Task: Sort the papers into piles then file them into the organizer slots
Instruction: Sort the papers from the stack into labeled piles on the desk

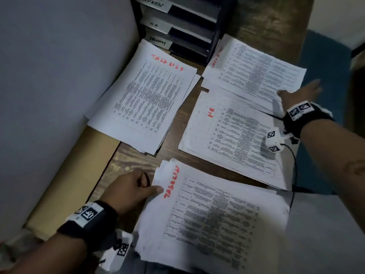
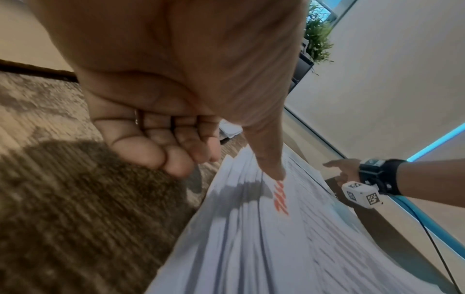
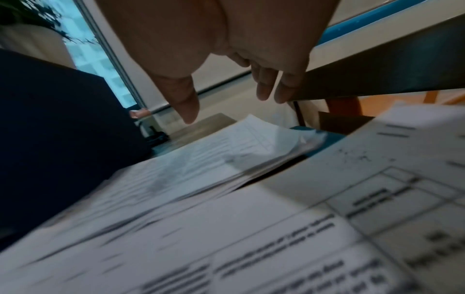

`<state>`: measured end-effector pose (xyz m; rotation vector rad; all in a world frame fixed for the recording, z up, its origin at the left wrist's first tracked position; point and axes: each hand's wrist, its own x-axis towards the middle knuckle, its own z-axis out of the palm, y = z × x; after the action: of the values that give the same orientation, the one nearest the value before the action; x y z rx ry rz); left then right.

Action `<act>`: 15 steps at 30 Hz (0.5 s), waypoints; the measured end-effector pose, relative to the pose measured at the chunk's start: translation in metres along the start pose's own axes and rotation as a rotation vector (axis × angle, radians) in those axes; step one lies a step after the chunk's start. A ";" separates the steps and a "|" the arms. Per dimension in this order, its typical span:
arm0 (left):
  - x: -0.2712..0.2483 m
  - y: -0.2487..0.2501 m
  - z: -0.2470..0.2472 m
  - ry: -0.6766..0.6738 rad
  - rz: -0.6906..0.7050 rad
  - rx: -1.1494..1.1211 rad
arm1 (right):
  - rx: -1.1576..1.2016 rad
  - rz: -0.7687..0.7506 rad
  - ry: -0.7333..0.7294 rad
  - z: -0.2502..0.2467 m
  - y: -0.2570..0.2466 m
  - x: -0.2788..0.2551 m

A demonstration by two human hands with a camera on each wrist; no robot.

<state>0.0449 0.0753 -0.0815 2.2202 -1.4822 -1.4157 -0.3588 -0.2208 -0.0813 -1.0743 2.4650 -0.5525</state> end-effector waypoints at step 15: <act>-0.010 -0.001 0.031 -0.094 -0.055 0.151 | -0.235 -0.657 -0.931 0.007 0.042 -0.219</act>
<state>0.0220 0.0949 -0.0928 2.3285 -1.6204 -1.4897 -0.2429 -0.0303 -0.0653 -1.7380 1.3654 0.0998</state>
